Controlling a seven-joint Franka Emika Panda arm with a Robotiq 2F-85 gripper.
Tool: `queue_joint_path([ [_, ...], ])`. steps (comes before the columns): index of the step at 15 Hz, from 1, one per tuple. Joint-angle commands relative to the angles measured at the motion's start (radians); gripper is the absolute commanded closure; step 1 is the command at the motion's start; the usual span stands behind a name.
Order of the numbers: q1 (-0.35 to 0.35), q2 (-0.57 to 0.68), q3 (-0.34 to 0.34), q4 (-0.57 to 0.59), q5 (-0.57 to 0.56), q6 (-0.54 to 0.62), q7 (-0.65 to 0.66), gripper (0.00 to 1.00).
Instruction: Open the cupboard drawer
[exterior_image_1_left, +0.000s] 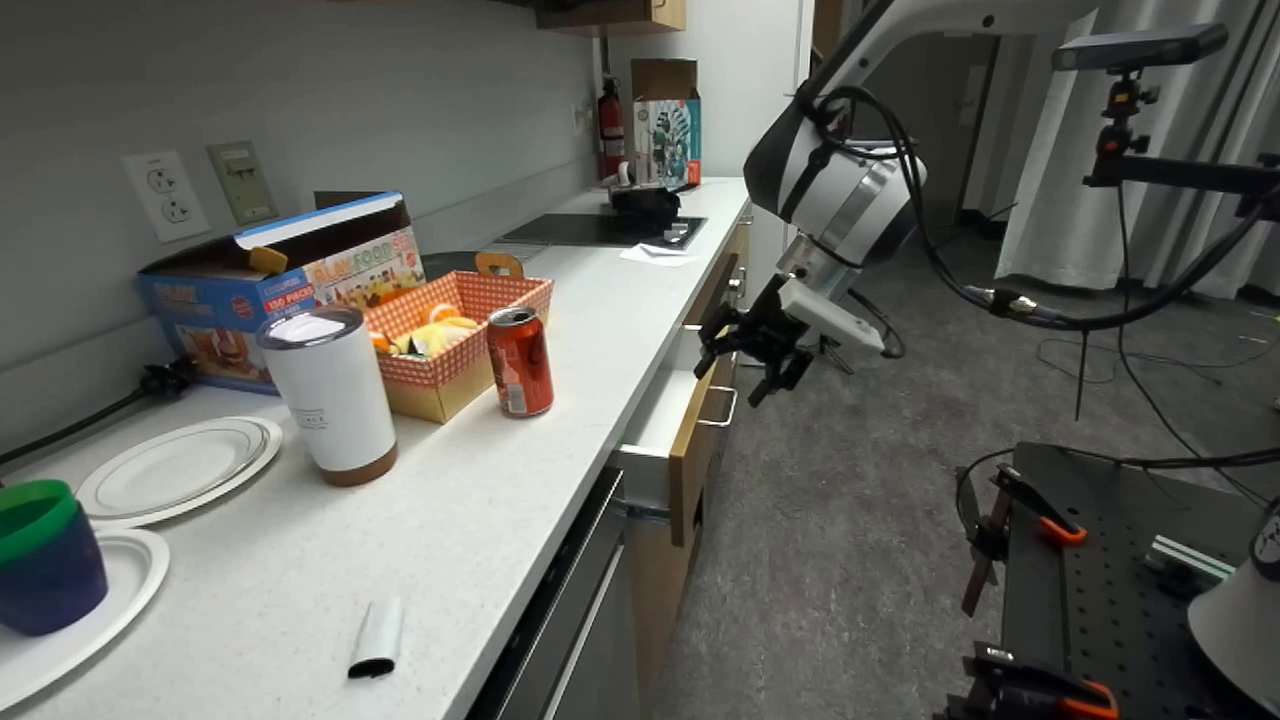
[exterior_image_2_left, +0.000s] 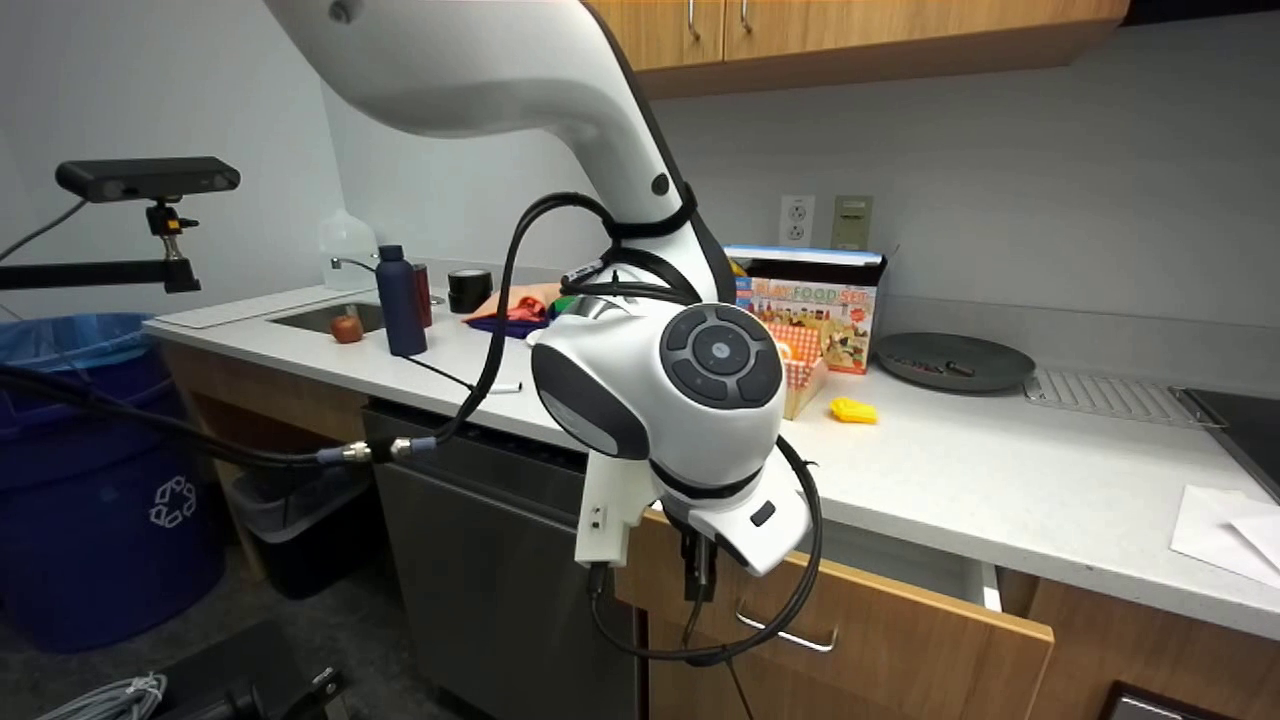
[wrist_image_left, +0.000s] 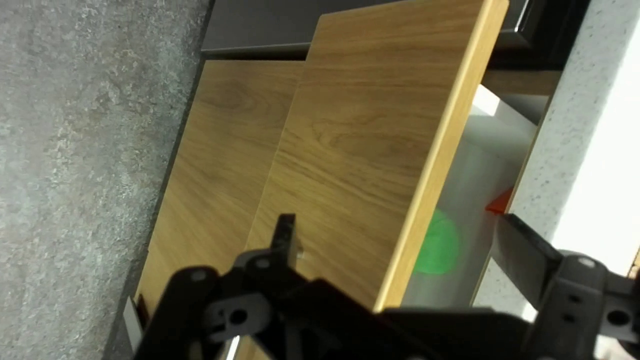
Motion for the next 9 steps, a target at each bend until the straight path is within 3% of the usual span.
queue_joint_path([
  [1,0.029,0.038,0.028,0.020,0.049,0.081,-0.029,0.00],
  [9,0.103,0.233,0.092,0.159,0.108,0.398,-0.103,0.00],
])
